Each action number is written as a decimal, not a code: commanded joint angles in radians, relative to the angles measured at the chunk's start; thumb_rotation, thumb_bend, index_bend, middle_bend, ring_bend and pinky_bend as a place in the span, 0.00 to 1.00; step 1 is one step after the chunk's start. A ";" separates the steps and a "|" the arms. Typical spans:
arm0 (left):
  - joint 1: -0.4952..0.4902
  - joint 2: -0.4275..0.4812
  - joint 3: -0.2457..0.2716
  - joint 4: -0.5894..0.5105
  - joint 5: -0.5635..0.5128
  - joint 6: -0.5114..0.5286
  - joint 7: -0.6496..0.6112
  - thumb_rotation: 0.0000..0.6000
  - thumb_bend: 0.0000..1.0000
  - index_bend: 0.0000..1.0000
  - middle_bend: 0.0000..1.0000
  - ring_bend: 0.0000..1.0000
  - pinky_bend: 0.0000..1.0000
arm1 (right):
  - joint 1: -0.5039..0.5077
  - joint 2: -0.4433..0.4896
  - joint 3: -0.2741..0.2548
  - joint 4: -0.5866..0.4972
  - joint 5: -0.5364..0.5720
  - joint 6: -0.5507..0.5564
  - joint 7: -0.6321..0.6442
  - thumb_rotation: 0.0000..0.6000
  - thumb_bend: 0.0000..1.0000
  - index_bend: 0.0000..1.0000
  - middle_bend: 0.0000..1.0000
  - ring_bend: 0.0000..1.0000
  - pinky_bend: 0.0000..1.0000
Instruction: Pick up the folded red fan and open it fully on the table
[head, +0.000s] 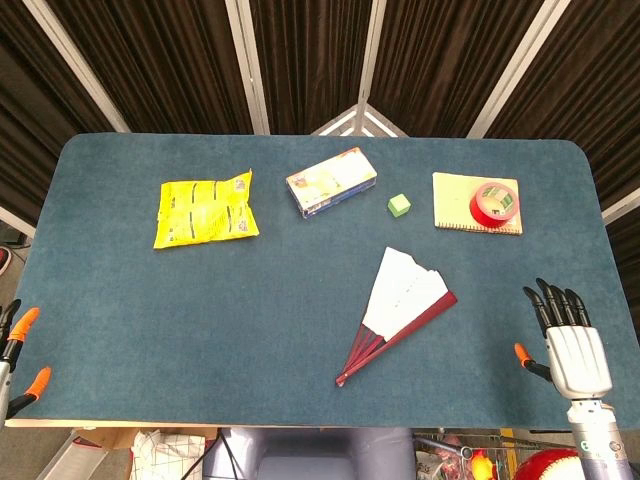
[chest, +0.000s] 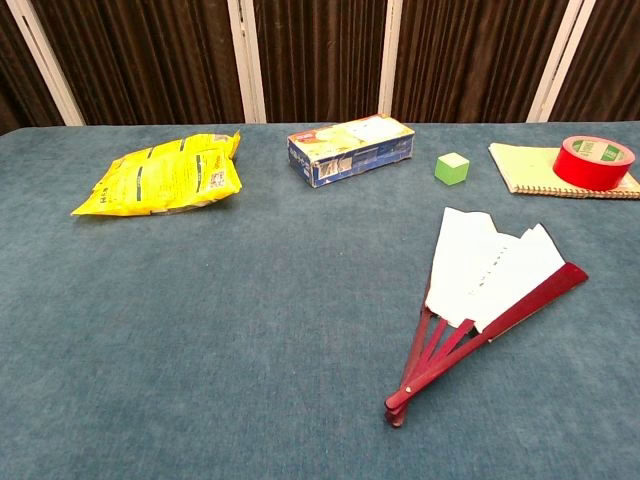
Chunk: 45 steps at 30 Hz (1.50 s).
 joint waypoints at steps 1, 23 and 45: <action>0.002 0.003 0.001 -0.001 0.001 0.003 -0.004 1.00 0.39 0.13 0.00 0.00 0.00 | 0.001 0.002 0.000 -0.001 0.000 -0.002 0.001 1.00 0.29 0.11 0.08 0.09 0.09; 0.004 -0.004 0.006 -0.008 0.014 0.009 0.011 1.00 0.39 0.13 0.00 0.00 0.00 | 0.041 -0.065 -0.051 0.031 -0.097 -0.052 0.030 1.00 0.29 0.26 0.08 0.12 0.14; 0.011 0.013 -0.003 -0.014 -0.016 0.011 -0.027 1.00 0.39 0.13 0.00 0.00 0.00 | 0.198 -0.422 -0.030 0.421 -0.170 -0.176 0.086 1.00 0.29 0.33 0.08 0.13 0.14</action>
